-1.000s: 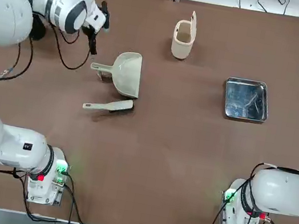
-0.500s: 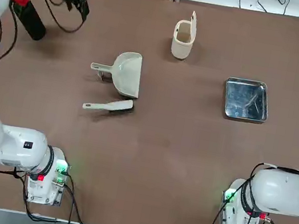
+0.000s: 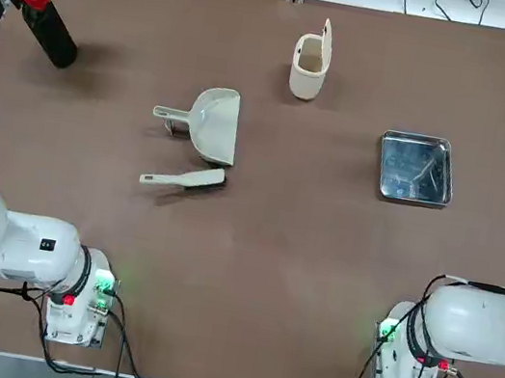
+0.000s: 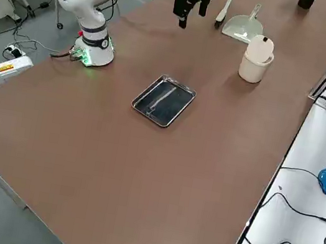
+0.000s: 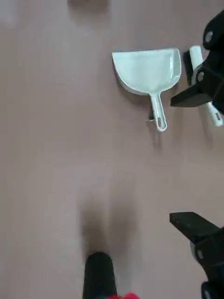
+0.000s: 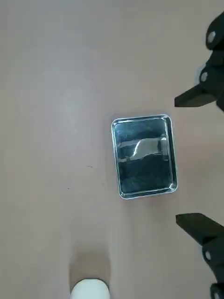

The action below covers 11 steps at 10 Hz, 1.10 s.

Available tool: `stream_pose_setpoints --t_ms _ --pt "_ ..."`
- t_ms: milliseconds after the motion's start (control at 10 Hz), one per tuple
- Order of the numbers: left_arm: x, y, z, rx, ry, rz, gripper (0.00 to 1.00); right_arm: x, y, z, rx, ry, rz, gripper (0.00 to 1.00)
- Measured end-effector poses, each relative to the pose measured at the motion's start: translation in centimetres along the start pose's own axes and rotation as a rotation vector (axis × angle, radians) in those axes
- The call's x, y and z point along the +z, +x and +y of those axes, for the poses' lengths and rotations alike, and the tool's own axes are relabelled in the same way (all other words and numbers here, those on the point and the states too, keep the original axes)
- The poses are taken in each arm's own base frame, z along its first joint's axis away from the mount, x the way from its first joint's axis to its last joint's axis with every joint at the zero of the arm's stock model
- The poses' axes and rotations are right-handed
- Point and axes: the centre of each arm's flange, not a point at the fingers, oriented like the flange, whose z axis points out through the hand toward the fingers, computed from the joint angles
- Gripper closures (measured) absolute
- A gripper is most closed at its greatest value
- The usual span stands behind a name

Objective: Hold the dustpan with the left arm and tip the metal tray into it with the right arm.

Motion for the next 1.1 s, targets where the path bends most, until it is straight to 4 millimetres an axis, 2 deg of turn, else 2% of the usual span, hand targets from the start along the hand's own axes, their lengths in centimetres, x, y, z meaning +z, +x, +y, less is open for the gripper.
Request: stream_pose_setpoints --t_ms 100,400,900,1100 --pt "-1.0 -0.6 0.1 -0.016 -0.001 -0.013 0.01 0.0 0.0 0.1 0.002 0.000 0.000 0.00" --pt "-1.2 -0.2 0.8 -0.011 -0.011 -0.018 0.01 0.0 0.0 0.2 0.003 0.000 0.000 0.00" --pt "1.2 1.1 1.2 -0.005 -0.012 -0.063 0.02 0.0 0.0 0.2 0.003 0.000 0.001 0.00" --pt "1.4 1.1 1.1 -0.006 -0.011 -0.070 0.03 0.0 0.0 0.2 0.004 0.000 0.001 0.00"
